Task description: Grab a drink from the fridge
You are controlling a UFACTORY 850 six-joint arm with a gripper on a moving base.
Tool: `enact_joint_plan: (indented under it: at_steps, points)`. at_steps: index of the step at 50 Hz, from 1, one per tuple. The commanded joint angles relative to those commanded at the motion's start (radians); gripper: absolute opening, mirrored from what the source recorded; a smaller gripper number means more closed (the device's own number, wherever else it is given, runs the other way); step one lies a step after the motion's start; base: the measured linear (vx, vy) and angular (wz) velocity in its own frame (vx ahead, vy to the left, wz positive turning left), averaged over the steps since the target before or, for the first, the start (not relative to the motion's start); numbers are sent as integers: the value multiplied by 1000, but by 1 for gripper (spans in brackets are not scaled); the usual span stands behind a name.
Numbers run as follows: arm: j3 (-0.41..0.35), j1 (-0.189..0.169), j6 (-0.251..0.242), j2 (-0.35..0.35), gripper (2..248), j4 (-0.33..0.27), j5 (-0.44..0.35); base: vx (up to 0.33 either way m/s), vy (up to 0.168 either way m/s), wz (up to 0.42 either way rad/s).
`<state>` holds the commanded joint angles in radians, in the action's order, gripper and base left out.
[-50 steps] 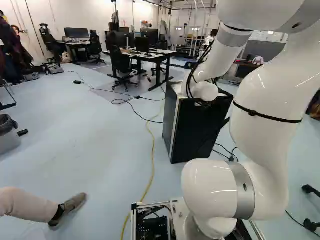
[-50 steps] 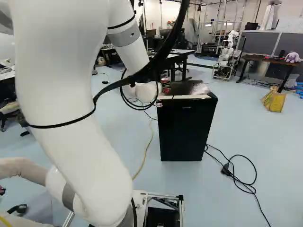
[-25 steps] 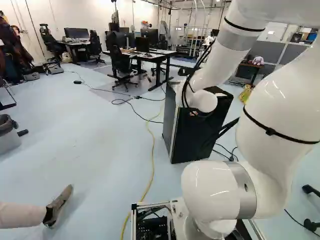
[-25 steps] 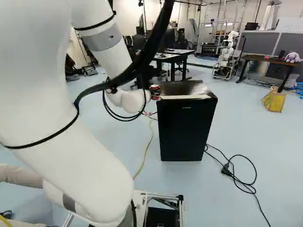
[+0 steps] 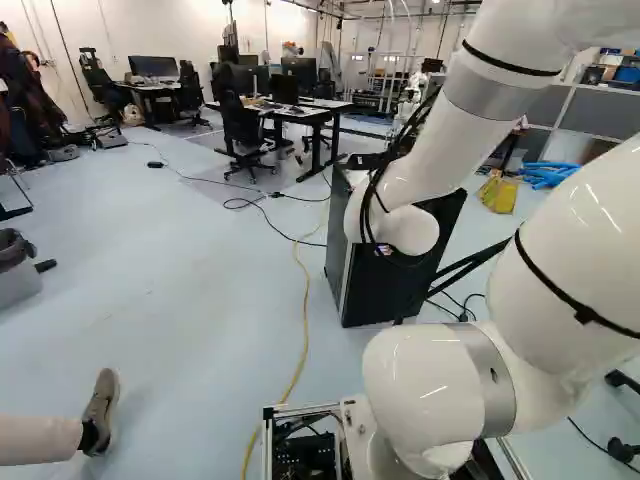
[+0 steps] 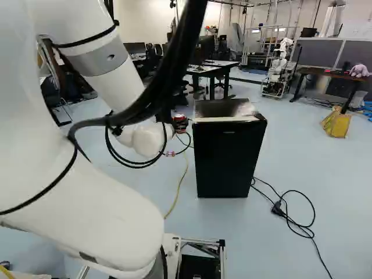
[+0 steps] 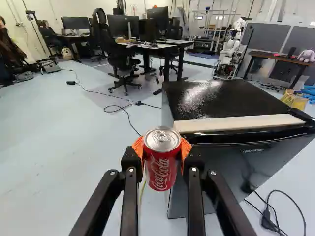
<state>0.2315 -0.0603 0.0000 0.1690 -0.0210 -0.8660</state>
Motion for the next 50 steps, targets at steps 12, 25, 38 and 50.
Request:
enact_joint_plan:
  at_steps: [12, 25, 38, 50]
  points:
    - [-60, 25, 0, 46, 93, 9, -3, 0, 0, 0]
    - [-108, 45, 0, 82, 93, 16, -5, 0, 0, 0]
    - [-135, 56, 0, 103, 93, 20, -6, 0, 0, 0]
    - [-144, 60, 0, 110, 93, 21, -7, 0, 0, 0]
